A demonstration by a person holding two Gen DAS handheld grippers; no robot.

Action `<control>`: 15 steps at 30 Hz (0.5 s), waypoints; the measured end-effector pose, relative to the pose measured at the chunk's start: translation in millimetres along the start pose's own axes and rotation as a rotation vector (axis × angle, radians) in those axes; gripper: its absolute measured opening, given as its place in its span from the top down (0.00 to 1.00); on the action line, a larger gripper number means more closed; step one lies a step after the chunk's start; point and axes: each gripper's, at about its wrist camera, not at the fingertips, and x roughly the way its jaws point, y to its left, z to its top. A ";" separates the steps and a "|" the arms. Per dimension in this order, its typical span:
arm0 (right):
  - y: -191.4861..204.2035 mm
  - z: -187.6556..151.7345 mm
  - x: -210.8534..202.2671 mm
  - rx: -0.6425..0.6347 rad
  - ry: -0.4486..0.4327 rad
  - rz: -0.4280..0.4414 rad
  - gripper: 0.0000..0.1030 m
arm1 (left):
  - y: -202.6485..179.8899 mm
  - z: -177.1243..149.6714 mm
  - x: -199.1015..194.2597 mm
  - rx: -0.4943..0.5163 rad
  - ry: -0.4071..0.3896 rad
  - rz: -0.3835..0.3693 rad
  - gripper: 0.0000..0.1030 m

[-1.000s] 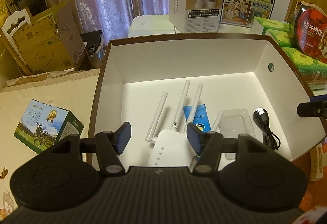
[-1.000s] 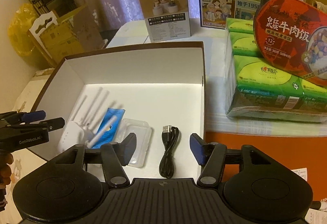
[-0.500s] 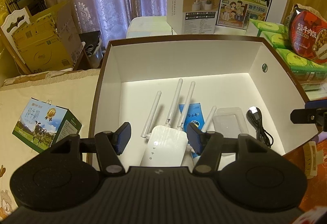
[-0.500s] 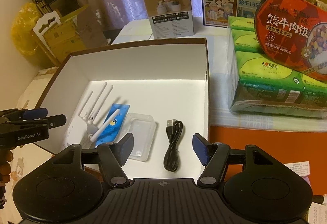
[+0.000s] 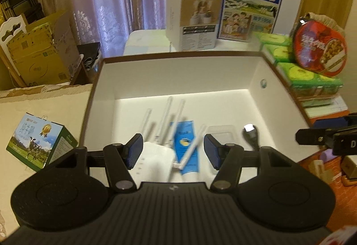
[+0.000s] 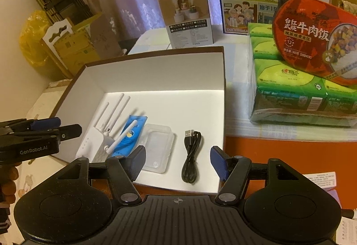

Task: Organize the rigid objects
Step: 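Withdraw both tools from the box back over the mat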

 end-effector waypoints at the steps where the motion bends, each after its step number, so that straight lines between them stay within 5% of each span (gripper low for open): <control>1: -2.3 -1.0 -3.2 0.002 -0.004 0.005 0.41 | -5.4 -0.5 -3.7 0.000 -0.005 -0.006 0.45; 15: -53.5 -50.1 -72.7 0.007 -0.048 0.073 0.41 | -106.5 -34.8 -45.4 0.015 0.004 -0.148 0.45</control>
